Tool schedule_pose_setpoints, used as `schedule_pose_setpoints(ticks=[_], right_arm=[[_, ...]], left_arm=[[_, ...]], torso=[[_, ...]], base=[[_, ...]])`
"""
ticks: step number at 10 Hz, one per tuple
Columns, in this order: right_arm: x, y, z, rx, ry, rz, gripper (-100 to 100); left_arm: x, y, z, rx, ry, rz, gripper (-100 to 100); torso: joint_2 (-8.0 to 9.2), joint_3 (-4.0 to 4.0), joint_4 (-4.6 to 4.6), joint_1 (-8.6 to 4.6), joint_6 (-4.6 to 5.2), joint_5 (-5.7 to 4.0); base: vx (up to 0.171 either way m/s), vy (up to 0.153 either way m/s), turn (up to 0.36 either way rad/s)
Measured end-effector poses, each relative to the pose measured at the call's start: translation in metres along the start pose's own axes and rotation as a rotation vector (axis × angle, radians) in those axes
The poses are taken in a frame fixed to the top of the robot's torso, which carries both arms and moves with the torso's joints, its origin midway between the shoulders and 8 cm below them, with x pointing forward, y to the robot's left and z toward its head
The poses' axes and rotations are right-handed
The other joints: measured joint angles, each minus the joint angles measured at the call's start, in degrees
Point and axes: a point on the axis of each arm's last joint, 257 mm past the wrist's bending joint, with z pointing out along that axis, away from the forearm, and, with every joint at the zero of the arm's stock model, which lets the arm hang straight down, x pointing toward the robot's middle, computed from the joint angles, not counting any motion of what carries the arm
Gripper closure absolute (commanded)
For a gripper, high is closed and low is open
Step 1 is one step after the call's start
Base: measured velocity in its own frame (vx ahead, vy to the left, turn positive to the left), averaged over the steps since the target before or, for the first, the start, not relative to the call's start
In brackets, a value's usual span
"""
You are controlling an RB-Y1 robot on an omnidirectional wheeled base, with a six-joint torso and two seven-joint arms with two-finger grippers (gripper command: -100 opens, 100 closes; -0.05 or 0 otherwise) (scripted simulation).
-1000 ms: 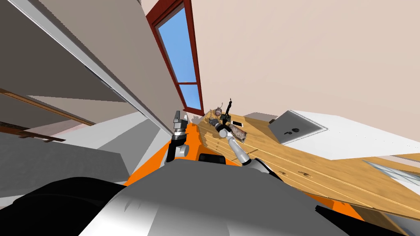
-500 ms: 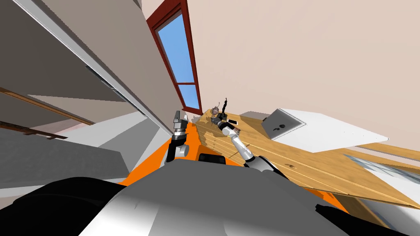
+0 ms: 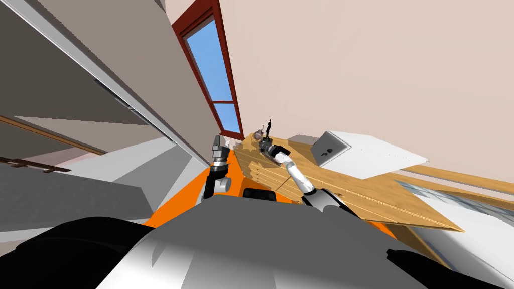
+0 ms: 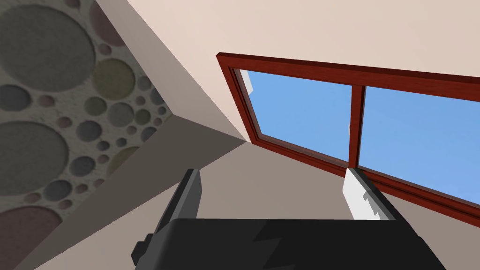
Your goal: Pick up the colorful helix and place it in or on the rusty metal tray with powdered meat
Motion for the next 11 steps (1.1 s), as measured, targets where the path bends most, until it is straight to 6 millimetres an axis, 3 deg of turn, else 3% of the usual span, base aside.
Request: schedule_pose_setpoints(ticks=[5,6,10,11], right_arm=[[0.021,-0.026,-0.003,0.071,0.008,-0.015,100],[0.022,-0.026,-0.003,0.070,0.010,-0.018,-100],[0.022,-0.025,-0.003,0.069,0.010,-0.018,-100],[0.021,-0.024,-0.004,0.068,0.009,-0.018,0]], left_arm=[[0.000,0.000,0.000,0.000,0.000,0.000,0],[0.000,0.000,0.000,0.000,0.000,0.000,0],[0.000,0.000,0.000,0.000,0.000,0.000,0],[0.000,0.000,0.000,0.000,0.000,0.000,0]], torso=[[-0.39,-0.22,-0.08,-0.26,0.12,-0.03],[-0.36,-0.23,-0.12,0.18,-0.02,0.05],[-0.25,-0.16,-0.08,0.66,-0.07,0.17],[-0.22,-0.14,-0.07,0.71,-0.10,0.18]], base=[[0.024,-0.161,-0.198],[0.004,-0.019,0.005],[0.000,-0.002,0.000],[0.000,0.000,0.000]])
